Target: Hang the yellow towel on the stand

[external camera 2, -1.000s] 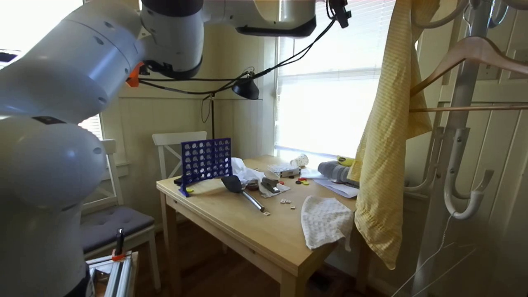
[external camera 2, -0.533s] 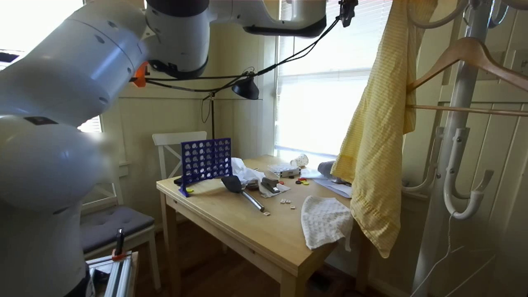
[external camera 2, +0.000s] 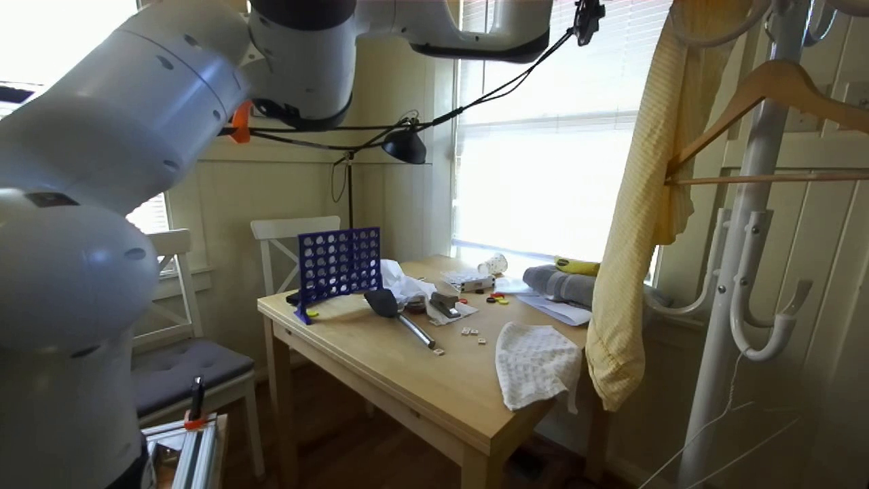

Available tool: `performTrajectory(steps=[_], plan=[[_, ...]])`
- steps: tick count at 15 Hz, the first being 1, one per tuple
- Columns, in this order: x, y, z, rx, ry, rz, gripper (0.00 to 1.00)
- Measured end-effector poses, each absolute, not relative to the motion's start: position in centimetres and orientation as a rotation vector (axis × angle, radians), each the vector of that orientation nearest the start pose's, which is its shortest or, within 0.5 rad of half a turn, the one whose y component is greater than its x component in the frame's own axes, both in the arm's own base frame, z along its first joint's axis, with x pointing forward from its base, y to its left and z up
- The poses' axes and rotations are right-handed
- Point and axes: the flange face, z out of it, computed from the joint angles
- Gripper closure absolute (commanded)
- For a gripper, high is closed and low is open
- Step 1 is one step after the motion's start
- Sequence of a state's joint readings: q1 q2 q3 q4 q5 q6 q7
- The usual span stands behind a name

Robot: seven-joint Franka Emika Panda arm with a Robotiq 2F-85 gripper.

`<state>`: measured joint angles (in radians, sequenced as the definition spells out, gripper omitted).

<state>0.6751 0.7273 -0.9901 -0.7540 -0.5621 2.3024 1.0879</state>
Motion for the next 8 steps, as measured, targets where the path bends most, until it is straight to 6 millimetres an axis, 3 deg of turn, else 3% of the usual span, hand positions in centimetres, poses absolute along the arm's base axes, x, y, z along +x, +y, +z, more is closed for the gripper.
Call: performTrajectory(steps=[4, 8], plan=[[68.9, 13.5, 76.8, -2.609, 1.317, -2.397, 1.0], [66.4, 14.7, 77.6, -2.628, 1.606, -2.443, 1.0]])
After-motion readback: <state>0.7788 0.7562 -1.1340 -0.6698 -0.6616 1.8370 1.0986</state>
